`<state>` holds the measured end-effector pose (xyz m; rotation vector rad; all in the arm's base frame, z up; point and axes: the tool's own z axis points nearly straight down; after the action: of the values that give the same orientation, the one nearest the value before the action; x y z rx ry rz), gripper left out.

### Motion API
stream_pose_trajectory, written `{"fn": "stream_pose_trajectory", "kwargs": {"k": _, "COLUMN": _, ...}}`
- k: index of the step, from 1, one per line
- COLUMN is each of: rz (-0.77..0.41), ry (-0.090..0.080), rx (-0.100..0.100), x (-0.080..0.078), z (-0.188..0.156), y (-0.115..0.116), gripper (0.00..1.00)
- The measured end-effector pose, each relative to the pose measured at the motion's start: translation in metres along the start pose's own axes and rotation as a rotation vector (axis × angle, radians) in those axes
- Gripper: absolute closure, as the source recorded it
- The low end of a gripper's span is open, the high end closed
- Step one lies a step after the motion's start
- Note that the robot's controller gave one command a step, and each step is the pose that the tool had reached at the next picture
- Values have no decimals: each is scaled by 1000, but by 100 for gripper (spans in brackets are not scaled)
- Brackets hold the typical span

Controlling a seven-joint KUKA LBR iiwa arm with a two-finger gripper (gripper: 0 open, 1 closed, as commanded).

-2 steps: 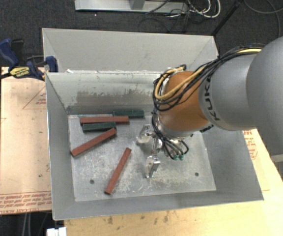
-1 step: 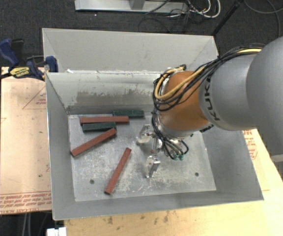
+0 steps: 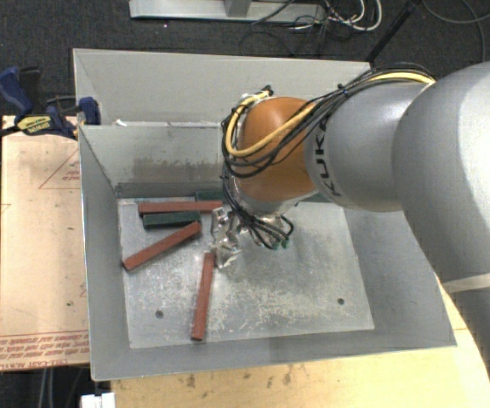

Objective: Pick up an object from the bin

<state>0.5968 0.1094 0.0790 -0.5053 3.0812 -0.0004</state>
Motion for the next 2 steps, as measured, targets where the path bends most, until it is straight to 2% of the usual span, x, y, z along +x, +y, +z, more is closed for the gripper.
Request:
{"fn": "stream_pose_trajectory", "kwargs": {"k": 1, "rz": 0, "ry": 0, "rx": 0, "x": 0, "z": 0, "y": 0, "gripper": 100}}
{"fn": "stream_pose_trajectory", "kwargs": {"k": 2, "rz": 50, "ry": 21, "rx": -5, "x": 3, "z": -47, "y": -1, "gripper": 100}}
